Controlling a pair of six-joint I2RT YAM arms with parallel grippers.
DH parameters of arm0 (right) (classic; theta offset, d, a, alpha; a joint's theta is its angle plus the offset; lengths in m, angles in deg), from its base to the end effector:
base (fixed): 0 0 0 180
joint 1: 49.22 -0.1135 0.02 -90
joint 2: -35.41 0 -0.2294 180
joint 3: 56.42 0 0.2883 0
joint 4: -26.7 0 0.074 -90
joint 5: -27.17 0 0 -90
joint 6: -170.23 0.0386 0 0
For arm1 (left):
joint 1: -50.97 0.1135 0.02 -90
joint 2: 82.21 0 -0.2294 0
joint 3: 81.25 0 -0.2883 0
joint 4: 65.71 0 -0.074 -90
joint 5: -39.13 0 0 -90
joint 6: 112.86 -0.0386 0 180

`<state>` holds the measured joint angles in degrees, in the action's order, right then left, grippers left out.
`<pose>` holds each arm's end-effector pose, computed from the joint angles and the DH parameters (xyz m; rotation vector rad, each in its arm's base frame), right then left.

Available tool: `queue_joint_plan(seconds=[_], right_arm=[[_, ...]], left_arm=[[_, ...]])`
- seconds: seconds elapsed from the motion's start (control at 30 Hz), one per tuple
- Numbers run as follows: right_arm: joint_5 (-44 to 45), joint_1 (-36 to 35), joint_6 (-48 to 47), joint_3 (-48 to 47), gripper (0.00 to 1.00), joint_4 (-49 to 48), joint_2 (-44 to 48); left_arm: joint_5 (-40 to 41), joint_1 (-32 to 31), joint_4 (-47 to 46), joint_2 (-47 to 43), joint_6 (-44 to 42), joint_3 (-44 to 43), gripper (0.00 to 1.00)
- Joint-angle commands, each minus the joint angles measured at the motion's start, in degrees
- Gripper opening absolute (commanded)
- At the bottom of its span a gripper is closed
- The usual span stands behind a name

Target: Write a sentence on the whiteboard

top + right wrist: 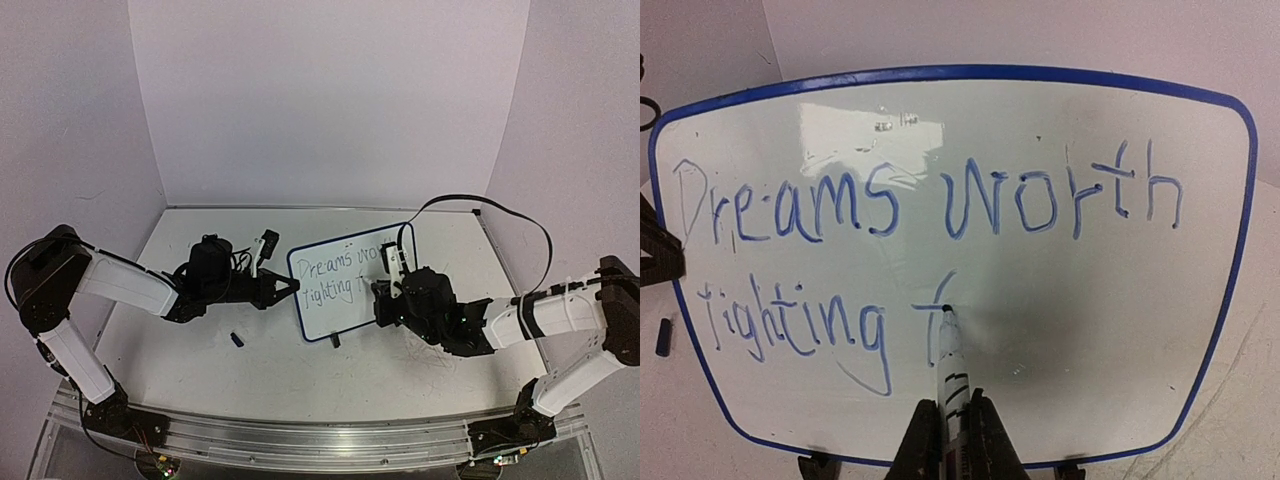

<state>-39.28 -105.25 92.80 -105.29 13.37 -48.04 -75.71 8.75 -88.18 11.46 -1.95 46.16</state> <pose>0.1989 0.2677 0.1381 -0.4544 1.8764 0.4077 0.2523 -0.2508 0.1182 0.6849 1.9184 -1.1342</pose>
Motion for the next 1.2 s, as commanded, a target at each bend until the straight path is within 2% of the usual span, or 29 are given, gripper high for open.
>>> queue_joint_plan(seconds=[0.0,0.13,0.33,0.63,1.17], right_arm=[[0.1,0.1,0.3,-0.5,0.00,0.6,2.8],[-3.8,0.7,0.0,1.4,0.00,-1.2,5.4],[-5.1,2.4,0.1,1.2,0.00,-2.2,3.5],[-5.4,2.4,-0.2,0.3,0.00,-2.7,0.5],[-4.9,2.4,1.7,3.5,0.00,-0.1,2.5]], left_arm=[[2.1,0.1,0.5,-2.3,-2.2,0.1,0.00],[1.9,0.1,0.5,-2.1,-2.2,0.0,0.00],[1.8,0.1,0.5,-2.0,-2.2,-0.1,0.00],[1.9,0.1,0.5,-1.9,-2.3,0.0,0.00],[1.9,0.1,0.6,-1.6,-2.4,-0.2,0.00]])
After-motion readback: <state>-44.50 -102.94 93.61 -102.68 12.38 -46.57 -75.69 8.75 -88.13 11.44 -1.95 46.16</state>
